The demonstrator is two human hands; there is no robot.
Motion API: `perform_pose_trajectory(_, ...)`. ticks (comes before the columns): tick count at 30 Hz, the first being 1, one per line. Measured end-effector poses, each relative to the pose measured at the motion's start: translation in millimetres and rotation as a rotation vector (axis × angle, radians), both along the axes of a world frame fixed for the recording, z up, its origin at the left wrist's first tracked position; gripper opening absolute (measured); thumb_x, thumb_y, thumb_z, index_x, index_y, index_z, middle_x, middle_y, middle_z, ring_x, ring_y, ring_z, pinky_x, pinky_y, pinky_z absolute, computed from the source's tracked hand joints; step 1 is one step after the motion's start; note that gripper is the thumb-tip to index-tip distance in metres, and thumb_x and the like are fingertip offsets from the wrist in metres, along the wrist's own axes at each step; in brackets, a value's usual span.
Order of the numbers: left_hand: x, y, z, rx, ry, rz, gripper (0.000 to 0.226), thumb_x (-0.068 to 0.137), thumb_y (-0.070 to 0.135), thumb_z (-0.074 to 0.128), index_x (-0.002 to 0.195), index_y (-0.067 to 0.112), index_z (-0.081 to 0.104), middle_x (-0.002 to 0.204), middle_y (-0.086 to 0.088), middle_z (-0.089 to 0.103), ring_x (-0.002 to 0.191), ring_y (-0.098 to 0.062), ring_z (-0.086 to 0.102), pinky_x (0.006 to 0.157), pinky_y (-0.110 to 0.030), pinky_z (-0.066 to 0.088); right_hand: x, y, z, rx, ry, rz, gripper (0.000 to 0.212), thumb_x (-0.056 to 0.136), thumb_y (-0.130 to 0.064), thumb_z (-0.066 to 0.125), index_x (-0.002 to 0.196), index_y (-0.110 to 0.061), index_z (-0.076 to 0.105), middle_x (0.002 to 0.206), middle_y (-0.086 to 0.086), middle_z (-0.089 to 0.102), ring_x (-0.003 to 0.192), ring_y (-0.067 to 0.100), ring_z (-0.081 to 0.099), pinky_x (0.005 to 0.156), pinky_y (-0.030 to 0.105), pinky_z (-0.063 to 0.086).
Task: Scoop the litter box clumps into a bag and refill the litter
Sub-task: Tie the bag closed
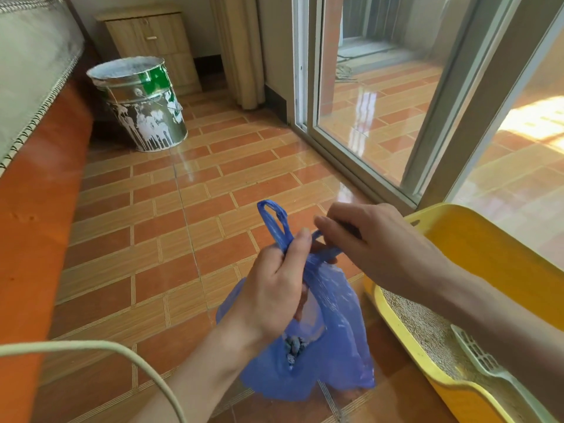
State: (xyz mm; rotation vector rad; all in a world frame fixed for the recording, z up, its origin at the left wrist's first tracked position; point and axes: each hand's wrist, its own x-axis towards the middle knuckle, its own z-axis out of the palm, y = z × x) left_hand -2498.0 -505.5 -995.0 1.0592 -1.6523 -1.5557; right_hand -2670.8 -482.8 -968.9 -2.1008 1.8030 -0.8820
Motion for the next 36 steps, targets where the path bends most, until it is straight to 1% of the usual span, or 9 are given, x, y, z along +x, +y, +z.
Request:
perform_pose_trajectory(4,4,-8,0,0.182,0.093,-0.120,0.054,0.109,0.040,0.036,0.100,0.006,0.077,0.053,-0.005,0.038,0.050,-0.020,0.035,0.055,-0.033,0.042,-2,10,-1,-0.098,-0.116,-0.115,0.034,0.097,-0.047,0.057,0.078,-0.020,0.066,0.058,-0.003,0.058,0.052,0.012,0.048,0.049,0.024,0.038)
perform_pose_trajectory(8,10,-12,7,0.209,0.109,-0.174,0.045,0.107,0.035,0.044,0.085,0.012,0.076,0.067,-0.010,0.065,0.056,-0.022,0.044,0.058,-0.032,0.046,6,37,3,-0.195,-0.258,-0.011,0.020,0.093,-0.041,0.067,0.085,-0.023,0.071,0.068,-0.004,0.068,0.060,0.018,0.064,0.054,0.037,0.051)
perform_pose_trajectory(12,17,-14,13,0.144,0.019,-0.257,0.034,0.106,0.032,0.049,0.105,0.008,0.073,0.076,-0.021,0.065,0.066,-0.033,0.053,0.070,-0.040,0.047,16,50,-10,-0.229,-0.140,0.200,0.009,0.091,-0.020,0.076,0.085,-0.014,0.072,0.075,-0.024,0.064,0.060,0.003,0.059,0.059,0.009,0.044)
perform_pose_trajectory(15,19,-13,17,0.036,-0.087,-0.309,0.023,0.105,0.027,0.055,0.102,0.014,0.074,0.096,-0.028,0.068,0.079,-0.042,0.061,0.075,-0.043,0.051,13,48,-28,-0.229,-0.090,0.271,0.016,0.095,-0.025,0.070,0.085,-0.012,0.072,0.073,-0.011,0.067,0.059,0.004,0.060,0.057,0.011,0.046)
perform_pose_trajectory(19,20,-12,21,-0.075,-0.130,-0.333,0.013,0.101,0.016,0.062,0.101,0.017,0.075,0.078,0.000,0.073,0.071,-0.012,0.062,0.068,-0.022,0.048,-1,38,-42,-0.258,-0.358,0.012,0.029,0.104,-0.027,0.052,0.083,-0.011,0.064,0.067,-0.004,0.061,0.058,0.019,0.060,0.052,0.040,0.048)
perform_pose_trajectory(24,21,-2,27,-0.353,-0.268,-0.375,0.015,0.098,0.010,0.062,0.107,0.022,0.066,0.095,0.008,0.072,0.092,-0.005,0.069,0.077,-0.014,0.049,-1,17,-42,0.110,-0.573,0.115,0.032,0.110,-0.027,0.034,0.116,-0.007,0.059,0.109,0.006,0.067,0.110,0.027,0.064,0.095,0.045,0.051)
perform_pose_trajectory(28,29,2,26,-0.610,-0.431,-0.312,0.028,0.095,0.010,0.061,0.110,0.034,0.054,0.093,0.010,0.066,0.085,-0.013,0.065,0.072,-0.035,0.052,12,17,-40,0.209,-0.469,0.135,0.065,0.107,-0.054,0.030,0.105,0.004,0.058,0.094,0.030,0.060,0.088,0.037,0.064,0.079,0.057,0.050)
perform_pose_trajectory(31,37,0,20,-0.813,-0.480,-0.214,0.034,0.091,0.006,0.063,0.107,0.034,0.052,0.090,0.012,0.063,0.080,-0.013,0.063,0.066,-0.040,0.052,23,9,-37,0.127,-0.684,0.037,0.058,0.112,-0.032,0.029,0.091,0.019,0.046,0.066,0.036,0.036,0.050,0.010,0.055,0.060,0.032,0.050)
perform_pose_trajectory(36,46,-7,7,-0.995,-0.415,-0.051,0.031,0.084,-0.001,0.068,0.105,0.020,0.059,0.093,0.011,0.059,0.082,-0.014,0.061,0.064,-0.036,0.050,14,18,-53,0.154,-0.518,0.039,0.050,0.106,-0.052,0.039,0.085,-0.014,0.064,0.077,0.023,0.058,0.071,0.039,0.056,0.063,0.054,0.045)
